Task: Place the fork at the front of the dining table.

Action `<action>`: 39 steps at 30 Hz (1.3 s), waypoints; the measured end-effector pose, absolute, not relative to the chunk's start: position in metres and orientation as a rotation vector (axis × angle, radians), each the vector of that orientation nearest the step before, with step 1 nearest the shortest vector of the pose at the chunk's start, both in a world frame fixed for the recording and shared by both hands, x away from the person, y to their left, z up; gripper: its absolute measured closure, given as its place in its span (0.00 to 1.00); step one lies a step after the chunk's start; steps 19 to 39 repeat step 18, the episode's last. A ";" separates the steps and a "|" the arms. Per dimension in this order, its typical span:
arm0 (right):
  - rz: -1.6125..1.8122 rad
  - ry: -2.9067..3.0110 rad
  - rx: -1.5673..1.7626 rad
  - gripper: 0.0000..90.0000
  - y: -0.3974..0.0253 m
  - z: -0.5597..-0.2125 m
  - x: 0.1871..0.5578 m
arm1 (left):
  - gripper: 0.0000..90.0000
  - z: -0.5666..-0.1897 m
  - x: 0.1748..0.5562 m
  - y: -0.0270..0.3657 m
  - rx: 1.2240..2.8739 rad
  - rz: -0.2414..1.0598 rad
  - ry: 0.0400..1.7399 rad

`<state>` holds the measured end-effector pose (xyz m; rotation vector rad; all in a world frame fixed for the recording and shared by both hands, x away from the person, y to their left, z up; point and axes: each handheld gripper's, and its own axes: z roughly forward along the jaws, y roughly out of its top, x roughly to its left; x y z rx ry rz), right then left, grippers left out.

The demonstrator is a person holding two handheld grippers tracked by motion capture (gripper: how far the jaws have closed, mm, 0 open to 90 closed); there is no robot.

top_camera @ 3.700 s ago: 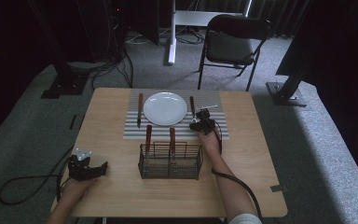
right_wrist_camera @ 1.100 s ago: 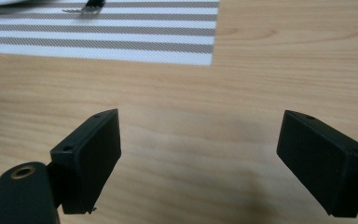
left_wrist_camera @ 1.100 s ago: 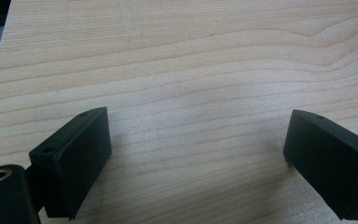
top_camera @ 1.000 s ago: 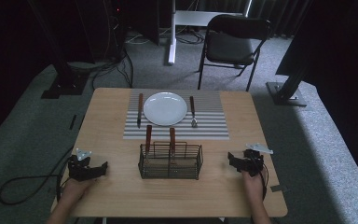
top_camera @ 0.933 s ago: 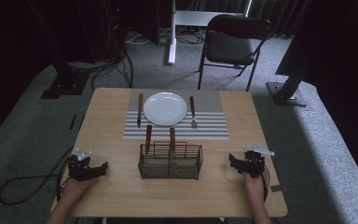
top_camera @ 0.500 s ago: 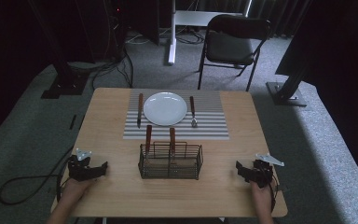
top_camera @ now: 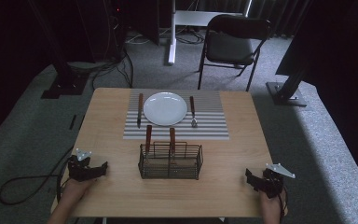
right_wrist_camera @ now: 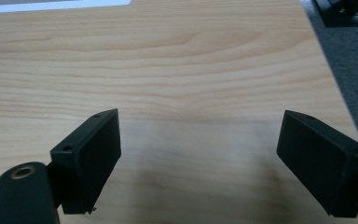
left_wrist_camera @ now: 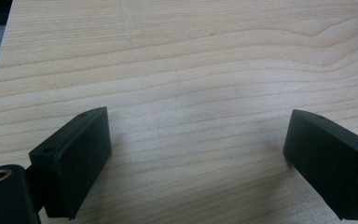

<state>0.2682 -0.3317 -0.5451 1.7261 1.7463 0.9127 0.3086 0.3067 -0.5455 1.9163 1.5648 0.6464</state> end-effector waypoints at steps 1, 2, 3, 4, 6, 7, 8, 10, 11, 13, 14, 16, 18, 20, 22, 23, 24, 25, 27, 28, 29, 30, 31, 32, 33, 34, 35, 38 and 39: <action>0.903 1.734 1.726 0.15 -0.333 -0.547 0.266 | 0.08 -0.546 0.308 0.306 1.912 0.648 1.570; 0.905 1.735 1.729 0.15 -0.333 -0.547 0.265 | 0.08 -0.546 0.308 0.306 1.905 0.652 1.579; 0.898 1.732 1.726 0.15 -0.333 -0.548 0.265 | 0.08 -0.546 0.308 0.305 1.900 0.658 1.587; 0.876 1.737 1.710 0.15 -0.332 -0.548 0.265 | 0.08 -0.546 0.307 0.305 1.894 0.661 1.594; 0.865 1.741 1.708 0.15 -0.331 -0.548 0.266 | 0.08 -0.546 0.306 0.303 1.877 0.670 1.620; 0.859 1.744 1.708 0.15 -0.331 -0.549 0.267 | 0.08 -0.546 0.305 0.302 1.866 0.677 1.636; 0.848 1.746 1.707 0.15 -0.330 -0.549 0.268 | 0.08 -0.546 0.304 0.300 1.855 0.685 1.653; 0.842 1.748 1.708 0.15 -0.330 -0.549 0.269 | 0.08 -0.546 0.302 0.297 1.825 0.702 1.696; 0.840 1.745 1.710 0.15 -0.330 -0.549 0.268 | 0.08 -0.546 0.301 0.296 1.814 0.708 1.713; 0.849 1.745 1.714 0.15 -0.331 -0.549 0.268 | 0.08 -0.546 0.298 0.293 1.791 0.720 1.743; 0.856 1.739 1.720 0.15 -0.332 -0.549 0.268 | 0.08 -0.546 0.296 0.291 1.784 0.724 1.752; 0.865 1.734 1.732 0.15 -0.333 -0.549 0.267 | 0.08 -0.546 0.294 0.288 1.777 0.729 1.763; 0.866 1.730 1.736 0.15 -0.333 -0.549 0.267 | 0.08 -0.546 0.294 0.288 1.775 0.729 1.764; 0.866 1.730 1.736 0.15 -0.333 -0.549 0.267 | 0.08 -0.546 0.294 0.288 1.775 0.729 1.764; 0.866 1.730 1.736 0.15 -0.333 -0.549 0.267 | 0.08 -0.546 0.294 0.288 1.775 0.729 1.764; 0.866 1.730 1.736 0.15 -0.333 -0.549 0.267 | 0.08 -0.546 0.294 0.288 1.775 0.729 1.764; 0.866 1.730 1.736 0.15 -0.333 -0.549 0.267 | 0.08 -0.546 0.294 0.288 1.775 0.729 1.764; 0.866 1.730 1.736 0.15 -0.333 -0.549 0.267 | 0.08 -0.546 0.294 0.288 1.775 0.729 1.764; 0.866 1.730 1.736 0.15 -0.333 -0.549 0.267 | 0.08 -0.546 0.294 0.288 1.775 0.729 1.764; 0.866 1.730 1.736 0.15 -0.333 -0.549 0.267 | 0.08 -0.546 0.294 0.288 1.775 0.729 1.764; 0.866 1.730 1.736 0.15 -0.333 -0.549 0.267 | 0.08 -0.546 0.294 0.288 1.775 0.729 1.764; 0.866 1.730 1.736 0.15 -0.333 -0.549 0.267 | 0.08 -0.546 0.294 0.288 1.775 0.729 1.764; 0.866 1.730 1.736 0.15 -0.333 -0.549 0.267 | 0.08 -0.546 0.294 0.288 1.775 0.729 1.764; 0.866 1.730 1.736 0.15 -0.333 -0.549 0.267 | 0.08 -0.546 0.294 0.288 1.775 0.729 1.764; 0.866 1.730 1.736 0.15 -0.333 -0.549 0.267 | 0.08 -0.546 0.294 0.288 1.775 0.729 1.764; 0.866 1.730 1.736 0.15 -0.333 -0.549 0.267 | 0.08 -0.546 0.294 0.288 1.775 0.729 1.764; 0.866 1.730 1.736 0.15 -0.333 -0.549 0.267 | 0.08 -0.546 0.294 0.288 1.775 0.729 1.764; 0.866 1.730 1.736 0.15 -0.333 -0.549 0.267 | 0.08 -0.546 0.294 0.288 1.775 0.729 1.764; 0.866 1.730 1.736 0.15 -0.333 -0.549 0.267 | 0.08 -0.546 0.294 0.288 1.775 0.729 1.764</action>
